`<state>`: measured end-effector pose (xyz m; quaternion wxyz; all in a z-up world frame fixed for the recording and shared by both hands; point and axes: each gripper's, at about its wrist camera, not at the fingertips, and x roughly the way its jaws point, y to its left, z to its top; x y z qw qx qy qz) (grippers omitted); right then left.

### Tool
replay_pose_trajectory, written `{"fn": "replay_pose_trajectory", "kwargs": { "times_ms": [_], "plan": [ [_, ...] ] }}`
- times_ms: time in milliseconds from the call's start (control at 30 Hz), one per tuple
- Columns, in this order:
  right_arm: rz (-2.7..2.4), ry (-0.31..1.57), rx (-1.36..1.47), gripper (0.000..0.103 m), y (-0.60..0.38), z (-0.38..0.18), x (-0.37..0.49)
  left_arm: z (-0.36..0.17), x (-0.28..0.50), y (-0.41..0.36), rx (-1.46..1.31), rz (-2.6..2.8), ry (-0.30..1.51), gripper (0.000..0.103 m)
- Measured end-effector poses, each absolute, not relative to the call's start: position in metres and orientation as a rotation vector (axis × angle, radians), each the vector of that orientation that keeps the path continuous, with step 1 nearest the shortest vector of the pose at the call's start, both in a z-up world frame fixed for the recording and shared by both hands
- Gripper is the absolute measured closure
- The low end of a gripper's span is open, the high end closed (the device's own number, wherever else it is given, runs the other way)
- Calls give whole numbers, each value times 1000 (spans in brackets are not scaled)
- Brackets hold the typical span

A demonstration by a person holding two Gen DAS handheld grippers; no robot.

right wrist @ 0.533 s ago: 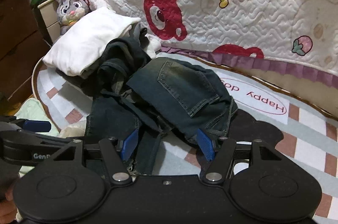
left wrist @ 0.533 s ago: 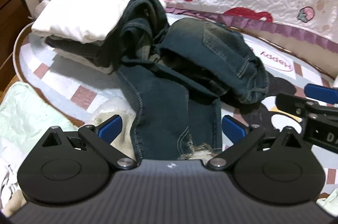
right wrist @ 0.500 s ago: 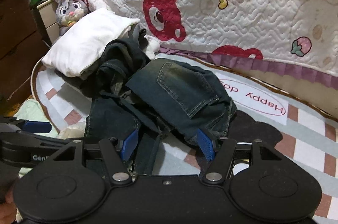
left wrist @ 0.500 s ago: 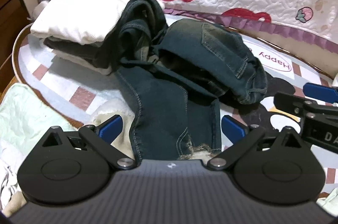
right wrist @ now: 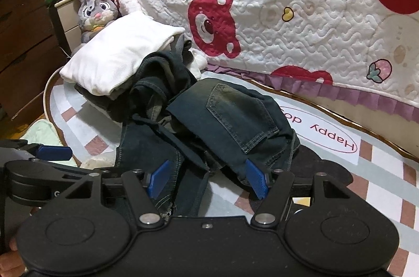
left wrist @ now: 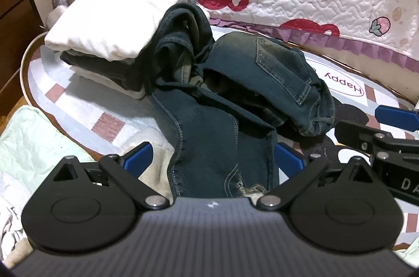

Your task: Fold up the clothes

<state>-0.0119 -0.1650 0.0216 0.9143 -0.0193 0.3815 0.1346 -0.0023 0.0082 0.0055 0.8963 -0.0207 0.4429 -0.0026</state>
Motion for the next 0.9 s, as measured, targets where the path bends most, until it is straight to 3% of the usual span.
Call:
{"fn": "replay_pose_trajectory", "kwargs": {
  "times_ms": [900],
  "plan": [
    [302,771,-54,33,-159,28,-15,3,-1,11,-60,-21,941,3]
  ]
}}
